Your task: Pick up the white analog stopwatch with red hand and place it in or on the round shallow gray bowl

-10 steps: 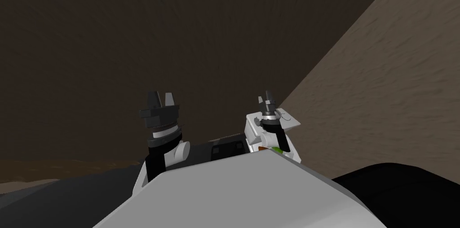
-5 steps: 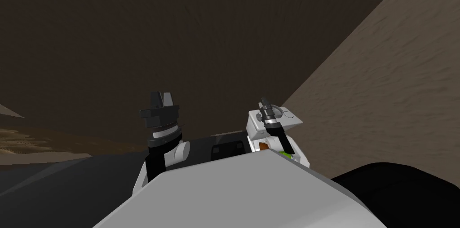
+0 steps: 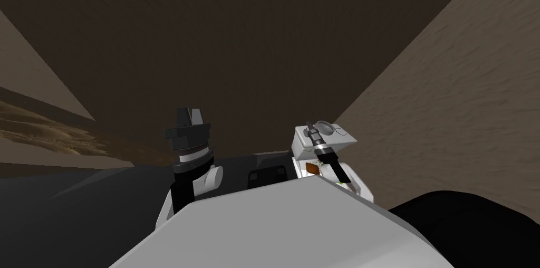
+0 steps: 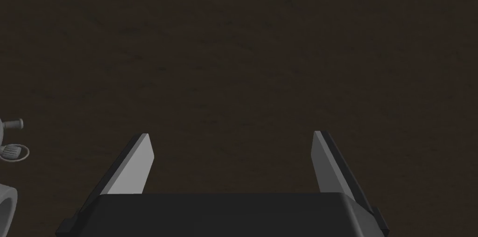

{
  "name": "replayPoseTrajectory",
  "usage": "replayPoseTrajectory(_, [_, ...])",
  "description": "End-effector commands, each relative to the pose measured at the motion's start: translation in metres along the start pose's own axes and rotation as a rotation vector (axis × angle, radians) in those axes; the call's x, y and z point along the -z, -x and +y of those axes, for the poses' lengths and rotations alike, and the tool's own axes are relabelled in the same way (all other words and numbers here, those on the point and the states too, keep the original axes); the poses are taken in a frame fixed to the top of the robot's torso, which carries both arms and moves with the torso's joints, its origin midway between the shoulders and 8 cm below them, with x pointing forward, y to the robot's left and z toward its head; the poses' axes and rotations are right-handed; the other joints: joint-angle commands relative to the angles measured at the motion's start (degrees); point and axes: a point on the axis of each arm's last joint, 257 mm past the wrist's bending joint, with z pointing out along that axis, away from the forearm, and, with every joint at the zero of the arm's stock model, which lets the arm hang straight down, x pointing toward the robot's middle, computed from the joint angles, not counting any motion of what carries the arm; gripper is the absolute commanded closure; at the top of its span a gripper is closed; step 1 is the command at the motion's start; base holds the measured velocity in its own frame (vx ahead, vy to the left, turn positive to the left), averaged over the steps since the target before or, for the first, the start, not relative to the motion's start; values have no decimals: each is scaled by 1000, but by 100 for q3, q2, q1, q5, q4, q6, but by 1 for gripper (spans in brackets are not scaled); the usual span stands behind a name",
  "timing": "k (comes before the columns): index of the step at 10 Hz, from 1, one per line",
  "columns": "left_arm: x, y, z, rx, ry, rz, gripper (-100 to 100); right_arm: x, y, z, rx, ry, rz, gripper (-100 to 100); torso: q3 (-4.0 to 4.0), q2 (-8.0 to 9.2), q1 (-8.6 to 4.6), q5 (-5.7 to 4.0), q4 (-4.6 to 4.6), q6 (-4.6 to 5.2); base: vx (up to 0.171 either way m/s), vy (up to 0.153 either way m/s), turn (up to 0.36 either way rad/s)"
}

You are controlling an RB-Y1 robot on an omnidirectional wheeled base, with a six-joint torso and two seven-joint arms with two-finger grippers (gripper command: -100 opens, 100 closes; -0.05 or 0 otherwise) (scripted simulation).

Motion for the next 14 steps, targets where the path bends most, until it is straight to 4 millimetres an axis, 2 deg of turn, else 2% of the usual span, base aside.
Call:
replayPoseTrajectory(1, [0, 0, 0, 0, 0, 0, 0, 10, 1, -28, 66, -65, 30, -100, 0, 0, 0, 0, 0, 0, -132, 46, 184])
replayPoseTrajectory(4, [0, 0, 0, 0, 0, 0, 0, 33, 9, -77, 189, -182, 89, -100, 6, 9, 5, 1, 2, 1, -126, 66, 140])
replayPoseTrajectory(7, [0, 0, 0, 0, 0, 0, 0, 54, 20, -116, 296, -275, 145, -100, 1, 1, 3, 1, 1, 2, -94, 66, 112])
replayPoseTrajectory(10, [0, 0, 0, 0, 0, 0, 0, 70, 30, -144, 393, -342, 200, -100, -11, -20, -4, 0, -4, 1, -40, 49, 70])
replayPoseTrajectory(14, [0, 0, 0, 0, 0, 0, 0, 78, 44, -170, 522, -397, 279, -100, -28, -51, -16, -3, -10, 1, 21, 25, 19])
